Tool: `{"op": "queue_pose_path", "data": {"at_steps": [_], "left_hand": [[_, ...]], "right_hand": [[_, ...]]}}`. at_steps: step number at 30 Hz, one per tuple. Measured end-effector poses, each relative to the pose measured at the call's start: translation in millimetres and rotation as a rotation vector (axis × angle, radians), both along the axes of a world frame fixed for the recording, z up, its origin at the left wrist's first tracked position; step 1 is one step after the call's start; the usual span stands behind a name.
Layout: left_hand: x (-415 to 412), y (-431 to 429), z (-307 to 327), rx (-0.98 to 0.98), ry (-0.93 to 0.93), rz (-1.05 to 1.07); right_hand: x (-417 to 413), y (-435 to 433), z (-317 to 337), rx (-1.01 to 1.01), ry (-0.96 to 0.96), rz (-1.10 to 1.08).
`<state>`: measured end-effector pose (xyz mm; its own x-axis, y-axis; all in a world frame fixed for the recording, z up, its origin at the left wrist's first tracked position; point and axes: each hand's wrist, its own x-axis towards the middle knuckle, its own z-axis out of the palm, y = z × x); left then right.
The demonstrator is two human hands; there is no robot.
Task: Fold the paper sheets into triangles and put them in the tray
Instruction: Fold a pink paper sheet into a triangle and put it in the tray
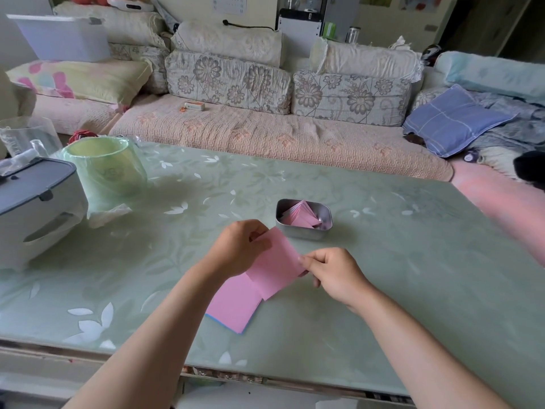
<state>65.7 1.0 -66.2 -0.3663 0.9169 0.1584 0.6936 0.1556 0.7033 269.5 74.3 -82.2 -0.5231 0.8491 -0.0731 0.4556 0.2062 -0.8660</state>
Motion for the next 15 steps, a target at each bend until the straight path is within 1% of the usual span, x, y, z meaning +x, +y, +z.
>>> {"op": "queue_pose_path", "data": {"at_steps": [3, 5, 7, 9, 12, 15], "left_hand": [[9.0, 8.7, -2.1, -0.043, -0.006, 0.023], [14.1, 14.8, -3.9, -0.063, -0.043, 0.052], [18.4, 21.3, -4.3, -0.087, -0.106, 0.075], [23.5, 27.1, -5.8, -0.129, -0.150, 0.068], [33.8, 35.3, -6.9, -0.165, -0.243, 0.048], [41.2, 41.1, -6.5, -0.194, -0.408, 0.038]], "right_hand": [[13.9, 8.7, -1.1, 0.046, -0.049, -0.020], [21.4, 17.0, -2.6, 0.104, -0.088, -0.036], [26.7, 23.2, -5.5, 0.189, -0.115, -0.036], [29.7, 25.6, -7.0, 0.315, -0.143, -0.022], [35.6, 27.4, -5.7, 0.514, -0.157, 0.076], [41.5, 33.2, -3.6, 0.666, -0.200, 0.210]]}}
